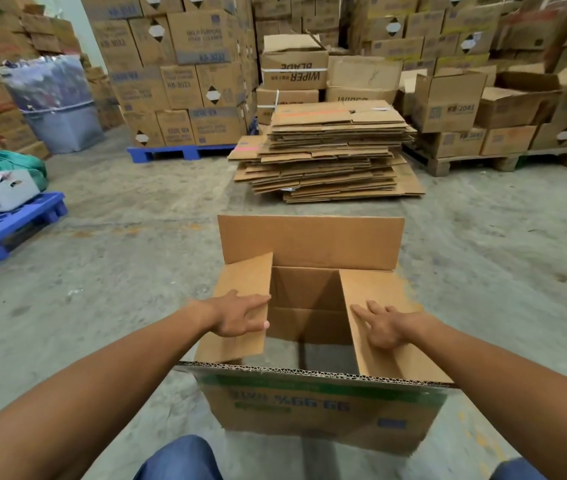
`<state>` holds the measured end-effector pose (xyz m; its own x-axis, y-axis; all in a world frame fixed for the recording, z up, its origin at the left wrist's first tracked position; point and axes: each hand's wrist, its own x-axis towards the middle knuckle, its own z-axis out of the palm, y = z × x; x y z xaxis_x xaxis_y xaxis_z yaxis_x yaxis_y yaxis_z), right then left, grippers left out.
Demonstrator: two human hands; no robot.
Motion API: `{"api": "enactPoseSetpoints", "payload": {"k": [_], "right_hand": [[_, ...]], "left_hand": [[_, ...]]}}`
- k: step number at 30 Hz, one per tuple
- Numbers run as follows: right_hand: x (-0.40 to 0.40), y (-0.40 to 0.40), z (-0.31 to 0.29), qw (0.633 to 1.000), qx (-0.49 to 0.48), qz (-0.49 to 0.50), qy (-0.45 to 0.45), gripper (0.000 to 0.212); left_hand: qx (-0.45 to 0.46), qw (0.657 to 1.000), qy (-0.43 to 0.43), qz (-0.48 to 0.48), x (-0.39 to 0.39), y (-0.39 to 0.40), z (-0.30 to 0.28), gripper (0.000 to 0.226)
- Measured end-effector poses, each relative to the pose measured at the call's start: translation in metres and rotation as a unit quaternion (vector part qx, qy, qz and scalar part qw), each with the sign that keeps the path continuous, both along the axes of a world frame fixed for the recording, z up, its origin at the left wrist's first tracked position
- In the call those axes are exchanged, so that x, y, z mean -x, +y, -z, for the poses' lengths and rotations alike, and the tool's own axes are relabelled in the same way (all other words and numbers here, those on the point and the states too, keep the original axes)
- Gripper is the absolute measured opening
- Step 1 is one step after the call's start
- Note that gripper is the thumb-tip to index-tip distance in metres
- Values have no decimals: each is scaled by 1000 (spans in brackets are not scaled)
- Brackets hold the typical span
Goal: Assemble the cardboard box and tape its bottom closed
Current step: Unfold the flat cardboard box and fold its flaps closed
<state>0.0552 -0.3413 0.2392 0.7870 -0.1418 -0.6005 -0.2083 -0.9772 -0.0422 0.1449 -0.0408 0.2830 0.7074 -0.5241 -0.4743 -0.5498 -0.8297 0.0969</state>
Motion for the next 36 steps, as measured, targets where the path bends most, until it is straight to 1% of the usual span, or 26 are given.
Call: {"api": "enactPoseSetpoints", "payload": {"k": [2,3,4,6,8,10,11,12,13,14,15,16,17,18,19,20,22,24,25,27,29,31,33,34,35,36], "right_hand": [[-1,1,-9,998,21,-7,54,81],[-3,1,-8,996,41,-17,76,86],[-4,0,-4,994,65,-27,86,91],[-8,0,5,988,116,-53,84,98],[-14,2,6,980,160,-77,85,101],[-20,9,-3,979,163,-94,80,91],[-26,13,-10,981,153,-100,65,77],[-30,17,-19,985,137,-106,21,59],[-35,21,-30,988,111,-97,-49,42],[-40,24,-41,984,76,-76,-141,32],[-45,26,-52,966,45,-58,-248,28],[-51,29,-60,935,19,-45,-352,27],[-55,31,-66,901,3,-34,-432,28],[-59,33,-68,881,-1,-27,-473,32],[-63,31,-66,883,5,-19,-468,41],[-64,29,-62,903,14,-8,-428,48],[-66,20,-36,951,31,4,-308,57],[-61,13,-4,980,1,8,-201,69],[-55,11,9,986,-21,9,-165,73],[-51,8,26,989,-33,3,-145,69],[-55,8,22,991,-38,-1,-126,66],[-62,8,7,996,-51,-14,-66,69],[-69,5,-7,998,-59,-18,-10,73],[-71,5,-15,998,-55,-7,11,75],[-74,6,-24,998,-52,12,27,77],[-75,10,-35,997,-50,33,40,79]], "left_hand": [[42,999,5,-9,-1,0,10,93],[45,999,24,-12,-1,1,17,97],[32,998,44,-12,-1,1,26,94],[-19,998,67,4,4,3,43,79],[-49,997,54,28,16,7,56,74],[-51,998,26,40,26,13,65,73],[-45,998,17,40,29,15,67,72],[-38,998,13,39,29,16,69,71],[-38,998,13,39,29,16,68,71],[-42,998,15,40,29,15,68,71],[-47,998,16,42,28,14,68,71],[-52,998,17,44,27,13,68,72],[-55,997,19,45,27,13,68,72],[-57,997,21,43,27,13,68,73],[-55,997,22,40,26,13,68,73],[-53,998,25,34,27,13,68,73],[-48,998,33,20,32,13,65,75],[-27,996,82,1,37,13,49,79],[-9,993,122,-1,40,11,36,79],[43,979,199,-6,43,8,7,75],[99,963,249,-28,41,5,-22,81],[128,954,271,-10,39,6,-44,84],[118,956,265,44,37,6,-54,63],[102,963,242,61,38,4,-56,52],[92,975,187,73,38,3,-56,44],[86,988,97,83,36,1,-51,42]]}}
